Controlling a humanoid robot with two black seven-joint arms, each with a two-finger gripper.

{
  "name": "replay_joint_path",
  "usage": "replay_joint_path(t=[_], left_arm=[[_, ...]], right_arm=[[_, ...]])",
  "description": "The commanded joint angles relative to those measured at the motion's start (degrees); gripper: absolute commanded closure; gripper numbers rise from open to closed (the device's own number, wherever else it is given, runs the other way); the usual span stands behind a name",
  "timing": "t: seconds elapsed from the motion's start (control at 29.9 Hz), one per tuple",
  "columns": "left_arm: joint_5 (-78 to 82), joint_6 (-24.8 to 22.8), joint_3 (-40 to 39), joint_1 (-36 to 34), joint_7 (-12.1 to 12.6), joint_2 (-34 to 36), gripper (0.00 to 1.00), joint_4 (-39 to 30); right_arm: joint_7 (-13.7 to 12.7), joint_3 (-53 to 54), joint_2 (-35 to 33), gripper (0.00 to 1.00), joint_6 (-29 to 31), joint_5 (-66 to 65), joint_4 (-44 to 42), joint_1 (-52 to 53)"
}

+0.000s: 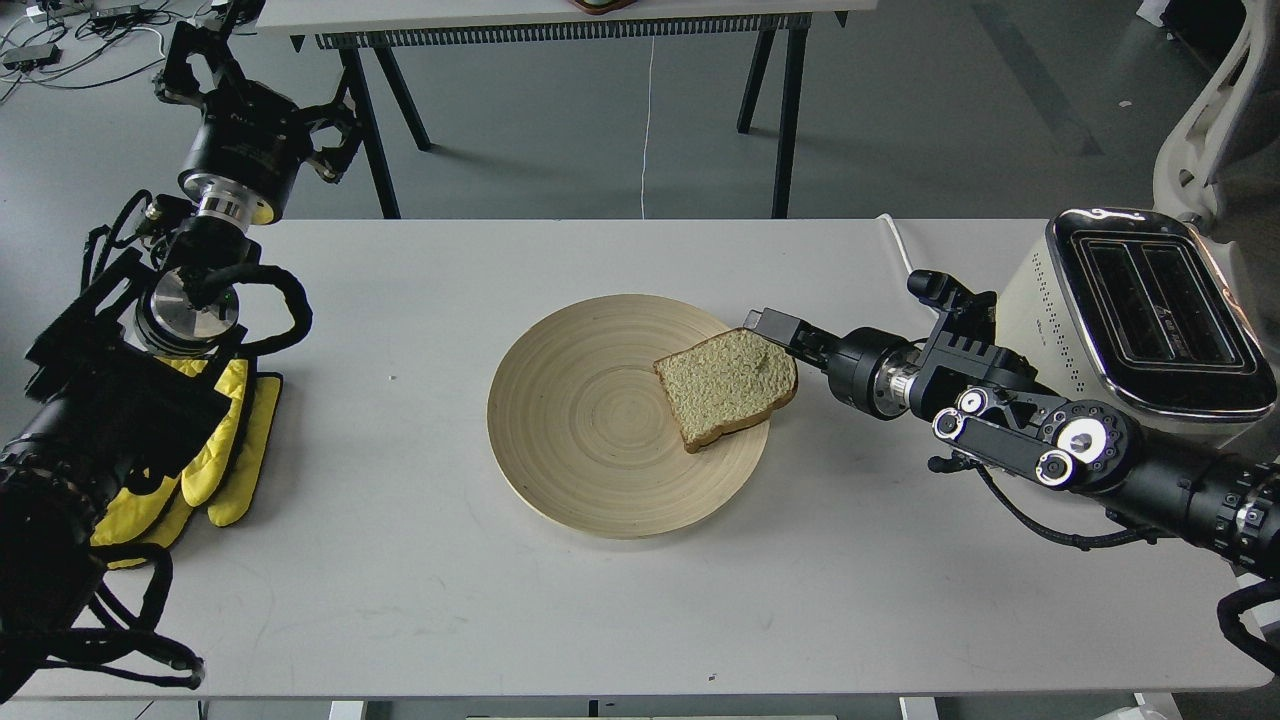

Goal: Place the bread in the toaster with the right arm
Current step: 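Close the right gripper on the bread slice's edge and lift it, then carry the held bread up and over the toaster slots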

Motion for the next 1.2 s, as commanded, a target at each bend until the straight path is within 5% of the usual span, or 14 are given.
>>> replay_joint_path(t=[0.0, 0.33, 0.77, 1.17], left_arm=[[-0.01, 0.00, 0.00, 0.05, 0.01, 0.00, 0.00, 0.00], [-0.01, 0.00, 0.00, -0.04, -0.08, 0.00, 0.00, 0.00], [-0.01, 0.00, 0.00, -0.04, -0.16, 0.00, 0.00, 0.00], [-0.01, 0.00, 0.00, -0.04, -0.16, 0.00, 0.00, 0.00]], right_arm=[[-0.83, 0.09, 0.01, 0.30, 0.01, 0.19, 0.12, -0.08], [-2.41, 0.09, -0.17, 0.81, 2.56, 0.36, 0.21, 0.36], [-3.56, 0.79, -2.36, 1.00, 2.91, 0.45, 0.73, 2.02], [-7.07, 2.19, -11.15, 1.00, 2.91, 0.45, 8.29, 12.04]])
